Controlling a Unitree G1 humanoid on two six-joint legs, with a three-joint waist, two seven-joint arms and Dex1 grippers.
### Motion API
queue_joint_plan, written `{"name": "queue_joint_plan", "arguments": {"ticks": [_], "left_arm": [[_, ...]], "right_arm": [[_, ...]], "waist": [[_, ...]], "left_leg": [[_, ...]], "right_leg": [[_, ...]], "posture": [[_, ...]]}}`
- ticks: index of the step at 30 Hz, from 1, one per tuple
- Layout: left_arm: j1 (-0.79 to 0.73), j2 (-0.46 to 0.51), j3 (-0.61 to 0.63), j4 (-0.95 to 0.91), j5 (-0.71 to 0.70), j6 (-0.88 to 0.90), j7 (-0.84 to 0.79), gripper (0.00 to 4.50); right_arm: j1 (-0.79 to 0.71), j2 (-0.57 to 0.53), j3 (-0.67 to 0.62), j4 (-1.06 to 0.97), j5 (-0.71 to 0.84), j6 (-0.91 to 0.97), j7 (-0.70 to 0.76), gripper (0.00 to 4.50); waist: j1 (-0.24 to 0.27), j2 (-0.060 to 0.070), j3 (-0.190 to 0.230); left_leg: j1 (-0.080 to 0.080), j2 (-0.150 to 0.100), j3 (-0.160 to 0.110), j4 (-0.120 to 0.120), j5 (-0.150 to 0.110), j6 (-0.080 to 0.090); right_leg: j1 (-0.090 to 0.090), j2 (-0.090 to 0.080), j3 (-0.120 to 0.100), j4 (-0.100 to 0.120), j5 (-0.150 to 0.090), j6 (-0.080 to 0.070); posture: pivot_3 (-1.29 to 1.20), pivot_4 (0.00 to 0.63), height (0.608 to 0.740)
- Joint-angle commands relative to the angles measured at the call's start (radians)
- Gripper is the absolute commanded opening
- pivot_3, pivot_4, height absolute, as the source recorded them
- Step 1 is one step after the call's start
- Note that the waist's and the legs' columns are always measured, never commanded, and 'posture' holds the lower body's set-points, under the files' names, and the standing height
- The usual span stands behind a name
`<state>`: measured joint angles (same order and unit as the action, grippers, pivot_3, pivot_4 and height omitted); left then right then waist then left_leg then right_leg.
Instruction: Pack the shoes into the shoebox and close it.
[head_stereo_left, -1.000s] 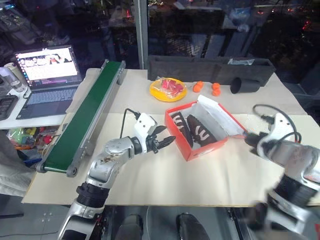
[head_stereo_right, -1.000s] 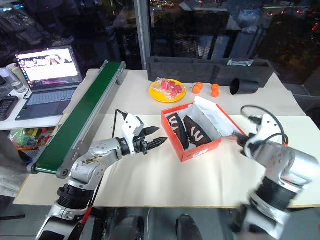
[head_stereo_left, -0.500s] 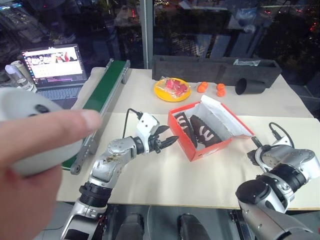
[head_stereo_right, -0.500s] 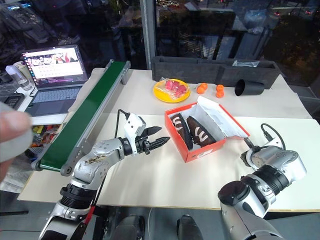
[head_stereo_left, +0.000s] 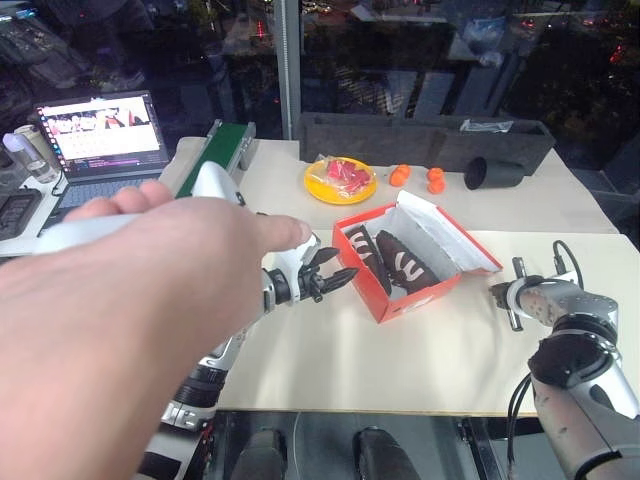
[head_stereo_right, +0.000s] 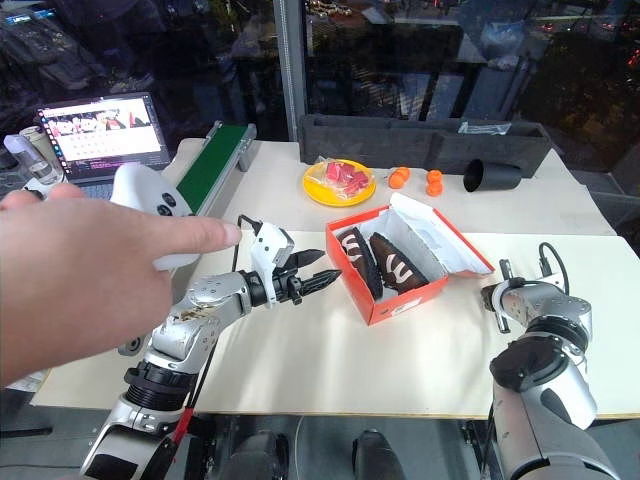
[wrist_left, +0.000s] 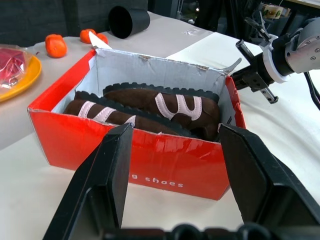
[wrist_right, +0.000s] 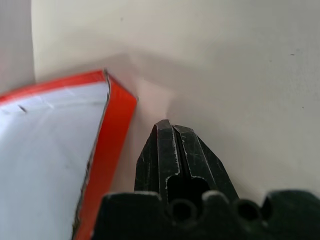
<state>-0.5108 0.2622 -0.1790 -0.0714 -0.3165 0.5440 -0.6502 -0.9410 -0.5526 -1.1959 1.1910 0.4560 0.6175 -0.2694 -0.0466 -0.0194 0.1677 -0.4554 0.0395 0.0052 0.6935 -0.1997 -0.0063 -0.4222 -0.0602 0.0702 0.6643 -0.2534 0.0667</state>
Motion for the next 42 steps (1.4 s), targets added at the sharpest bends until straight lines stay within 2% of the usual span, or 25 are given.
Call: {"name": "queue_joint_plan", "arguments": {"ticks": [1, 7, 13, 19, 23, 26, 28, 32, 34, 38, 42], "left_arm": [[-0.035, -0.005, 0.001, -0.002, 0.006, -0.03, -0.013, 2.9], [-0.042, -0.004, 0.001, 0.002, 0.009, -0.03, -0.018, 2.9], [-0.042, 0.003, 0.004, -0.001, 0.01, -0.028, -0.021, 2.9], [-0.041, 0.011, -0.001, -0.011, 0.008, -0.018, -0.028, 2.9], [-0.047, 0.015, -0.002, -0.007, 0.009, -0.018, -0.032, 2.9], [-0.053, 0.017, -0.002, -0.002, 0.012, -0.019, -0.036, 2.9], [-0.054, 0.019, -0.002, -0.004, 0.013, -0.019, -0.038, 2.9], [-0.048, 0.024, 0.002, -0.025, 0.013, -0.007, -0.025, 2.9], [-0.043, 0.029, 0.005, -0.037, 0.011, 0.0, -0.02, 2.9], [-0.037, 0.037, 0.009, -0.053, 0.009, 0.01, -0.012, 2.9], [-0.036, 0.038, 0.006, -0.059, 0.006, 0.014, -0.006, 2.9]], "right_arm": [[-0.041, 0.002, 0.05, 0.061, 0.055, -0.045, 0.034, 0.04], [-0.086, 0.022, 0.127, 0.09, 0.1, -0.04, 0.176, 0.04], [-0.087, 0.018, 0.137, 0.087, 0.174, -0.156, 0.286, 0.04], [-0.123, 0.004, 0.145, 0.055, 0.249, -0.261, 0.497, 0.04], [-0.154, 0.023, 0.225, -0.005, 0.253, -0.2, 0.677, 0.04], [-0.143, 0.069, 0.318, -0.147, 0.25, -0.159, 0.754, 0.04], [-0.08, 0.143, 0.4, -0.368, 0.277, -0.05, 0.737, 0.04], [0.192, 0.305, 0.567, -1.039, 0.401, 0.219, 0.551, 0.04], [0.303, 0.334, 0.615, -1.249, 0.451, 0.324, 0.456, 0.04], [0.465, 0.313, 0.748, -1.475, 0.478, 0.536, 0.341, 0.04], [0.453, 0.242, 0.89, -1.39, 0.343, 0.585, 0.304, 0.04]], "waist": [[-0.005, -0.001, 0.001], [-0.016, -0.001, 0.001], [-0.008, -0.001, 0.001], [-0.001, -0.001, 0.001], [-0.005, 0.001, 0.002], [-0.003, 0.002, 0.002], [-0.003, 0.002, 0.002], [0.007, 0.002, 0.002], [0.014, 0.003, 0.001], [0.019, 0.003, 0.001], [0.018, 0.003, 0.001]], "left_leg": [[0.0, 0.0, 0.0, 0.0, 0.0, 0.0], [-0.001, 0.0, 0.0, -0.001, 0.0, 0.0], [-0.002, -0.002, 0.0, -0.003, 0.0, 0.001], [-0.002, -0.002, 0.0, -0.003, 0.0, 0.001], [-0.002, -0.001, 0.0, -0.003, 0.0, 0.001], [-0.002, -0.001, 0.0, -0.003, 0.0, 0.001], [-0.002, -0.001, 0.0, -0.003, 0.0, 0.001], [-0.002, 0.0, -0.002, -0.005, 0.0, 0.001], [-0.003, -0.001, -0.003, -0.008, 0.0, 0.001], [-0.004, -0.002, -0.003, -0.008, 0.0, 0.0], [0.0, -0.002, -0.002, -0.008, 0.001, 0.0]], "right_leg": [[0.0, 0.0, 0.001, 0.0, 0.0, 0.001], [-0.002, 0.0, 0.001, 0.0, 0.001, 0.001], [-0.002, -0.001, 0.001, -0.002, 0.0, 0.001], [-0.002, -0.001, 0.001, -0.002, 0.0, 0.002], [-0.003, -0.001, 0.001, -0.001, 0.0, 0.002], [-0.003, -0.001, 0.001, -0.001, 0.0, 0.002], [-0.003, -0.001, 0.001, 0.0, 0.0, 0.002], [-0.004, 0.0, 0.0, 0.001, 0.0, 0.001], [-0.005, -0.001, -0.001, 0.002, 0.0, 0.001], [-0.006, -0.002, 0.0, 0.001, 0.0, 0.001], [-0.003, -0.002, 0.0, 0.001, 0.0, 0.0]], "posture": [[0.0, 0.15, 0.681], [0.0, 0.15, 0.681], [0.0, 0.15, 0.681], [0.0, 0.15, 0.681], [0.0, 0.15, 0.681], [0.0, 0.15, 0.681], [0.0, 0.15, 0.681], [0.0, 0.15, 0.681], [0.0, 0.15, 0.681], [0.0, 0.15, 0.681], [0.0, 0.15, 0.681]]}}
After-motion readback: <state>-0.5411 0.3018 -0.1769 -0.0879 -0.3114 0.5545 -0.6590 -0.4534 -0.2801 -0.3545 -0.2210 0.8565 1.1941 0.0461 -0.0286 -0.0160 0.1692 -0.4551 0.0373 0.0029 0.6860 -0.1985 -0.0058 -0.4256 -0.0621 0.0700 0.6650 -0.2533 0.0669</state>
